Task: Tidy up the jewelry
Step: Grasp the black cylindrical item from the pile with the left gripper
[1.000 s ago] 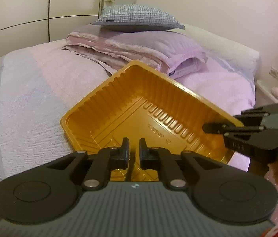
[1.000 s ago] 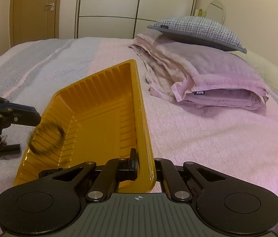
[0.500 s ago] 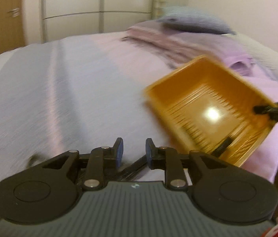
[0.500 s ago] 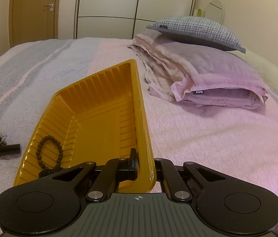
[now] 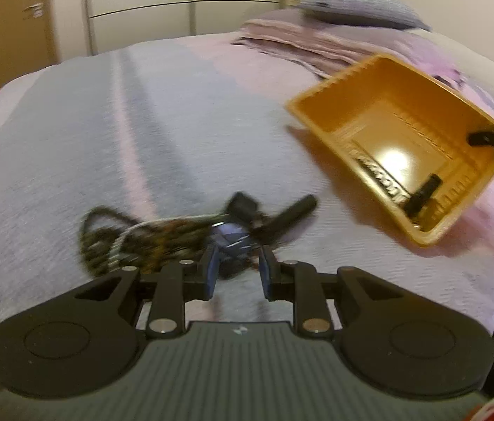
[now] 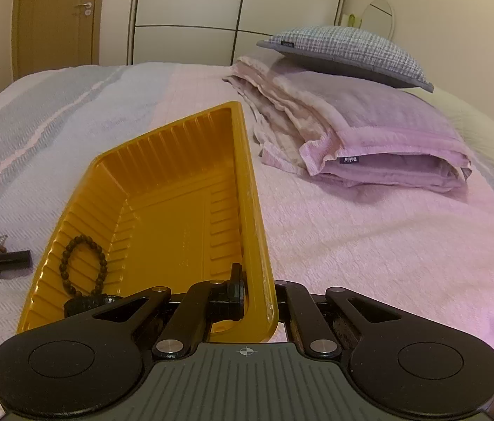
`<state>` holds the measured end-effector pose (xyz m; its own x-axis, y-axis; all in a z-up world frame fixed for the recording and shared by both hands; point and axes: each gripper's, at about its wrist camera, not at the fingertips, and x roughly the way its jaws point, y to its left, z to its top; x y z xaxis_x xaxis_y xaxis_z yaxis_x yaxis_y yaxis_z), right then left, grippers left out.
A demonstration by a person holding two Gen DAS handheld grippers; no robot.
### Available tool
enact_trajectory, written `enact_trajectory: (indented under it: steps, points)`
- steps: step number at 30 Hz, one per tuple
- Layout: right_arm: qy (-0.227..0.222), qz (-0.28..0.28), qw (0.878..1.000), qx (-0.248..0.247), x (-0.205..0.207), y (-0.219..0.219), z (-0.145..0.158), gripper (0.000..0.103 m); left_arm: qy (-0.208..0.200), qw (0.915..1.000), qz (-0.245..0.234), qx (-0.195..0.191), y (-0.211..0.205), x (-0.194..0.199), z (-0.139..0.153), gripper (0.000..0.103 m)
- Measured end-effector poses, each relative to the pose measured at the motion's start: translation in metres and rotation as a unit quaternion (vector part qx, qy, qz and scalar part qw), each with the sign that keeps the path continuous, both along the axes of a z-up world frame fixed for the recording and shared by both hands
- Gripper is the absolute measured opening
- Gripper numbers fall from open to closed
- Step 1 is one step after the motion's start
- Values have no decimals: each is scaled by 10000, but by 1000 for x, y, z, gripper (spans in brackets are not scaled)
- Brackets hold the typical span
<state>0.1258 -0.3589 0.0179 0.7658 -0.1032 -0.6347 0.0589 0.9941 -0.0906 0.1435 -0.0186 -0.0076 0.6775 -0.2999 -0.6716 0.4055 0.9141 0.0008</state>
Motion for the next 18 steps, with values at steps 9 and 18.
enact_trajectory:
  steps: [9, 18]
  points:
    - [18, 33, 10000, -15, 0, 0, 0, 4, -211, 9876, -1162, 1030, -60, 32, -21, 24]
    - [47, 12, 10000, -10, 1, -1, -1, 4, -203, 9708, -1666, 1715, -82, 50, -43, 26]
